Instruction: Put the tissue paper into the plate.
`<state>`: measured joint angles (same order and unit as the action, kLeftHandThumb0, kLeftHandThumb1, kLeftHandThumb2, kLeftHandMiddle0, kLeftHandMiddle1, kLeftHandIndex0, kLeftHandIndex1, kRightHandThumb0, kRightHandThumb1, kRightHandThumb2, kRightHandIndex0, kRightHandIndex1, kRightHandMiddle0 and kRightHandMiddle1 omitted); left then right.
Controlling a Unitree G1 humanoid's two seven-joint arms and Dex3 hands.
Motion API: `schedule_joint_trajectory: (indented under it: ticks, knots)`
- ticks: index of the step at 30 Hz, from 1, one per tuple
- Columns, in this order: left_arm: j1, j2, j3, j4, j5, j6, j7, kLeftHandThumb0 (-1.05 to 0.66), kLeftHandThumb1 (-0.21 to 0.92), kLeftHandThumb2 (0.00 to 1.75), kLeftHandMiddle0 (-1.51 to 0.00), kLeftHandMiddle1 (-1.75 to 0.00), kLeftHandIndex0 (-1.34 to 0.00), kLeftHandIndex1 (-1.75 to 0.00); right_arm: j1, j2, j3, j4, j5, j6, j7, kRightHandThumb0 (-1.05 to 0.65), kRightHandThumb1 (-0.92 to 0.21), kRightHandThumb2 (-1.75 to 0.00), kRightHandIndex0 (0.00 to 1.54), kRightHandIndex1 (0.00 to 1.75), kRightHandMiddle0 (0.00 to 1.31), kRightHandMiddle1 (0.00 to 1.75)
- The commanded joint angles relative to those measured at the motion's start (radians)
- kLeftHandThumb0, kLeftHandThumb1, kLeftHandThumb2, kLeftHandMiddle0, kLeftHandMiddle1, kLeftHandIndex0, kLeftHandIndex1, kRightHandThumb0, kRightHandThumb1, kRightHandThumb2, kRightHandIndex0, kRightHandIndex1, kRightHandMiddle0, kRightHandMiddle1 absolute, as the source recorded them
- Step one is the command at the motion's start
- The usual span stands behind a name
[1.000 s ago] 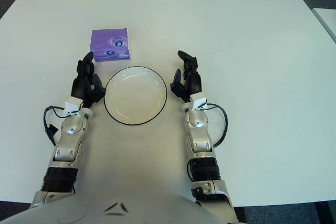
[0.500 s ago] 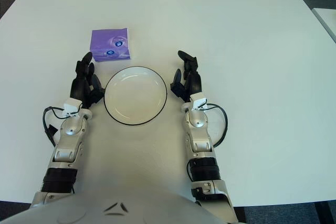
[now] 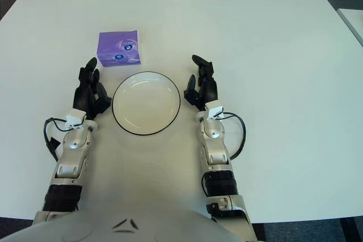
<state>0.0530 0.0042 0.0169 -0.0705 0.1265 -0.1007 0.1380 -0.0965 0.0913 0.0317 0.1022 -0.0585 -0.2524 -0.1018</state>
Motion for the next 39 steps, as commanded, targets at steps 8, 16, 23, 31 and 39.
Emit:
schedule_joint_trajectory:
  ticks: [8,16,23,31,39]
  knots:
    - [0.021,0.091,0.108,-0.253,-0.041,0.179,-0.062,-0.81,0.92,0.98,-0.25,-0.03,0.00,-0.58,0.054,0.007,0.008,0.035,0.005,0.035,0.004,-0.56,-0.92,-0.93,0.35,0.01,0.00,0.75]
    - [0.018,0.180,0.197,-0.357,-0.048,0.182,-0.099,-0.81,0.92,0.99,-0.24,-0.03,0.00,-0.60,0.052,0.005,0.012,0.046,0.003,0.030,0.005,-0.57,-0.92,-0.93,0.34,0.01,0.00,0.74]
    - [-0.068,0.304,0.279,-0.337,0.007,0.128,-0.098,-0.78,0.92,0.96,-0.20,-0.01,0.00,-0.54,0.051,0.009,0.016,0.056,0.001,0.022,0.002,-0.58,-0.92,-0.93,0.34,0.01,0.00,0.74]
    - [-0.166,0.456,0.250,-0.311,0.289,0.118,-0.049,-0.79,0.92,0.90,-0.14,-0.01,0.00,-0.37,0.049,0.022,0.016,0.063,0.001,0.038,-0.011,-0.59,-0.92,-0.93,0.36,0.02,0.00,0.80]
    - [-0.247,0.536,0.266,-0.397,0.329,0.282,-0.180,-0.80,0.92,0.89,-0.31,-0.10,0.00,-0.27,0.048,0.023,0.022,0.069,-0.007,0.042,-0.015,-0.61,-0.92,-0.91,0.37,0.02,0.00,0.85]
